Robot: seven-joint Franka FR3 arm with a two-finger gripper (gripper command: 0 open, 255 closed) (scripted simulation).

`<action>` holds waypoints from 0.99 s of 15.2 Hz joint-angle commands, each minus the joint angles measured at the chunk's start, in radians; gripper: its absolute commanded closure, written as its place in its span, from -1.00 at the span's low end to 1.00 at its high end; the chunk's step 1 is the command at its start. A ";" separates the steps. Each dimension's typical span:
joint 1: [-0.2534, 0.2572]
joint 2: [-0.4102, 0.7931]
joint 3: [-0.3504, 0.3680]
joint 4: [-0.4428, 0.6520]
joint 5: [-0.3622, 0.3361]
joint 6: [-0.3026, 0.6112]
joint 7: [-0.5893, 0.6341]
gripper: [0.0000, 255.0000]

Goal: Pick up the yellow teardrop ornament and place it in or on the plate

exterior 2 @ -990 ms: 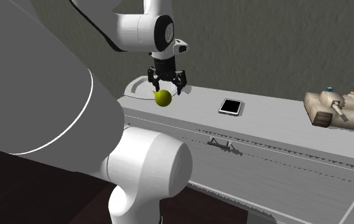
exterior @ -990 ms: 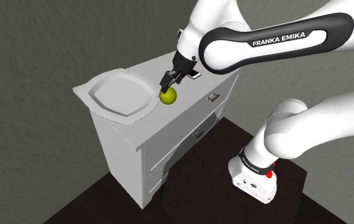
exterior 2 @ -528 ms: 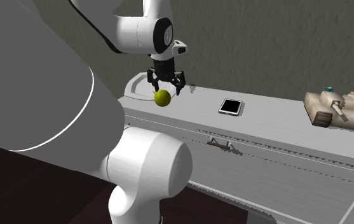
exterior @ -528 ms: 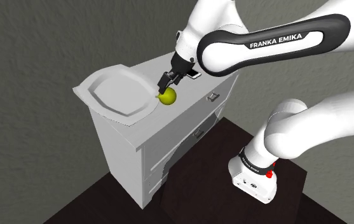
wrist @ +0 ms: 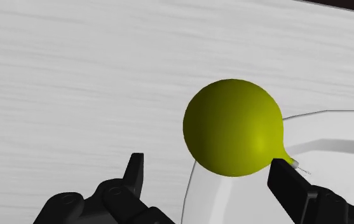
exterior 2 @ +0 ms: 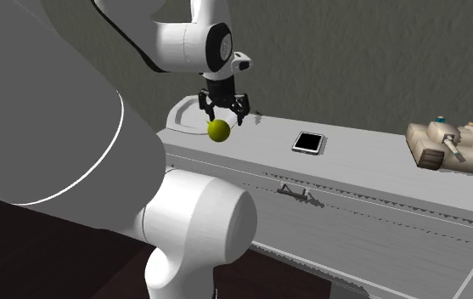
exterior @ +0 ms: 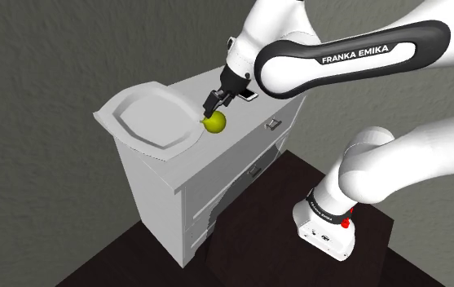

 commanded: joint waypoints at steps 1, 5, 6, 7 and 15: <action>-0.006 0.024 -0.003 -0.002 -0.007 -0.056 -0.002 1.00; -0.006 0.002 -0.012 0.038 -0.013 -0.119 -0.001 1.00; -0.006 -0.003 -0.014 0.048 -0.015 -0.134 -0.001 1.00; -0.005 -0.007 -0.016 0.059 -0.017 -0.149 0.000 1.00; -0.040 0.011 0.121 0.112 -0.168 -0.264 0.072 -1.00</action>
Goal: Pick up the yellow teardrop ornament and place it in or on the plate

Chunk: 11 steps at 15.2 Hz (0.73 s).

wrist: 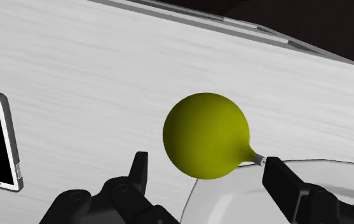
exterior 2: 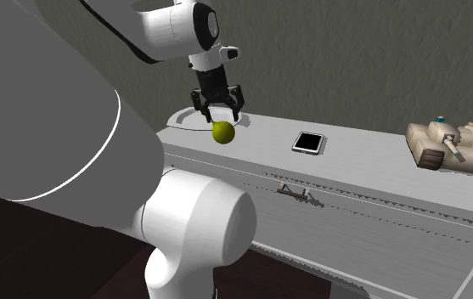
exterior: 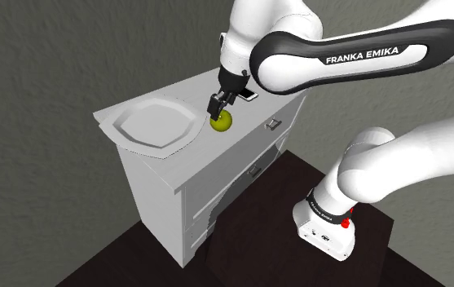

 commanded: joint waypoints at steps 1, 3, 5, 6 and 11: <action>-0.009 0.010 0.028 -0.006 -0.033 -0.004 0.015 -1.00; -0.013 0.024 0.031 -0.023 -0.037 0.027 0.018 -1.00; -0.018 0.040 0.034 -0.039 -0.042 0.058 0.022 -1.00; -0.021 0.048 0.036 -0.046 -0.044 0.074 0.023 -1.00; -0.022 0.053 0.037 -0.051 -0.046 0.083 0.024 -1.00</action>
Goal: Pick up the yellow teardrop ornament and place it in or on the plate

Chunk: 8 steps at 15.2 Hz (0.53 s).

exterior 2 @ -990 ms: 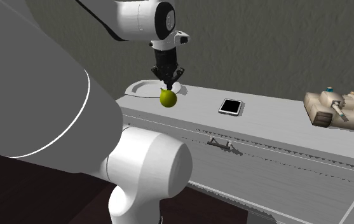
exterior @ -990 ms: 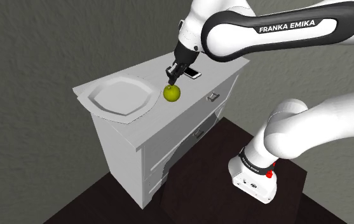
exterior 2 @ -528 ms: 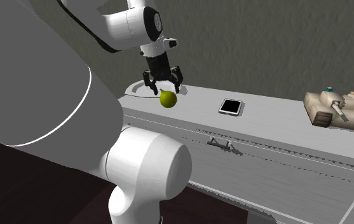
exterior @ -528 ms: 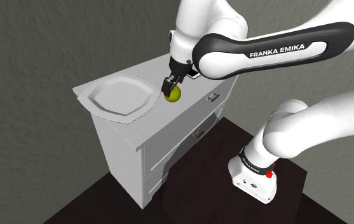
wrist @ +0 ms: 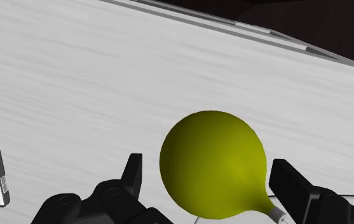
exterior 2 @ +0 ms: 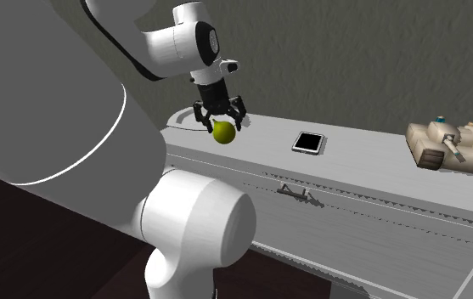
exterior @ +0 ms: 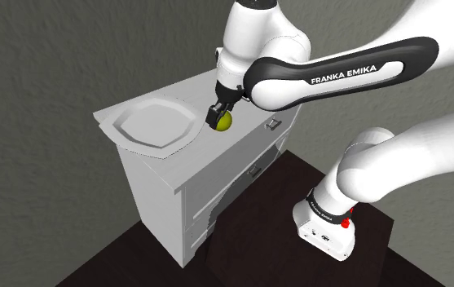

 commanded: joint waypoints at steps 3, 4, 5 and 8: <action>-0.001 0.002 0.000 -0.002 -0.001 0.000 0.000 -1.00; -0.001 0.002 0.000 -0.002 0.000 0.000 0.000 1.00; -0.001 0.001 0.000 -0.003 0.000 0.001 0.000 1.00; -0.001 0.003 0.000 0.000 -0.001 -0.001 -0.001 1.00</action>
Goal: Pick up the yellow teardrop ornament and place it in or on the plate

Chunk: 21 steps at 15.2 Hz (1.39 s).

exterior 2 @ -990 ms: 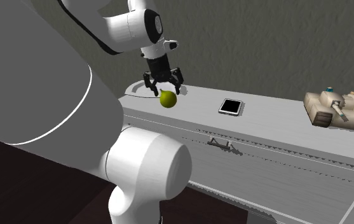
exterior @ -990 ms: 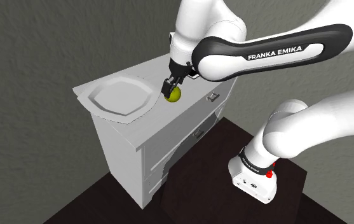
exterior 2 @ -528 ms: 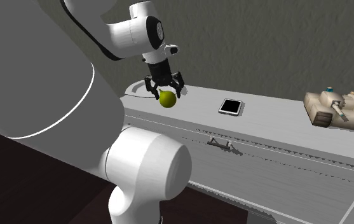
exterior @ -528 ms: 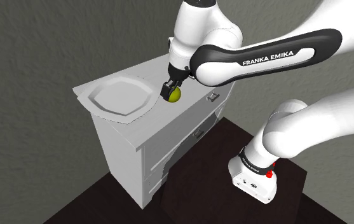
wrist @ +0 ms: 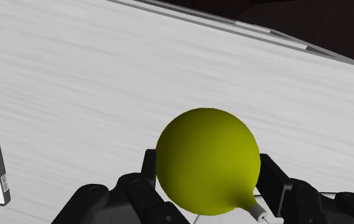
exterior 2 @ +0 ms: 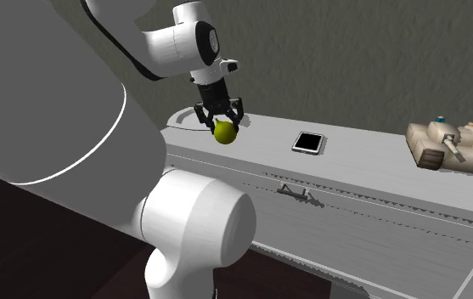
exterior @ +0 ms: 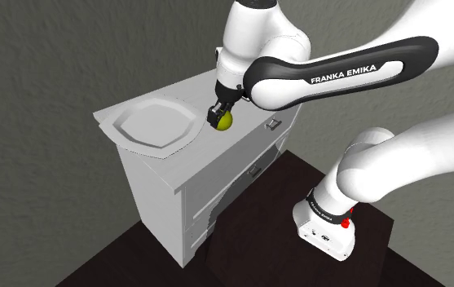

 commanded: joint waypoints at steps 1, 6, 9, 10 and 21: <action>0.000 0.002 0.000 -0.002 0.000 -0.001 0.001 1.00; 0.001 -0.005 -0.003 0.005 0.002 -0.015 -0.004 1.00; 0.003 -0.020 -0.011 0.035 0.004 -0.059 -0.014 1.00; 0.004 -0.025 -0.014 0.045 0.005 -0.074 -0.017 1.00; 0.004 -0.056 -0.037 0.171 0.007 -0.228 -0.047 1.00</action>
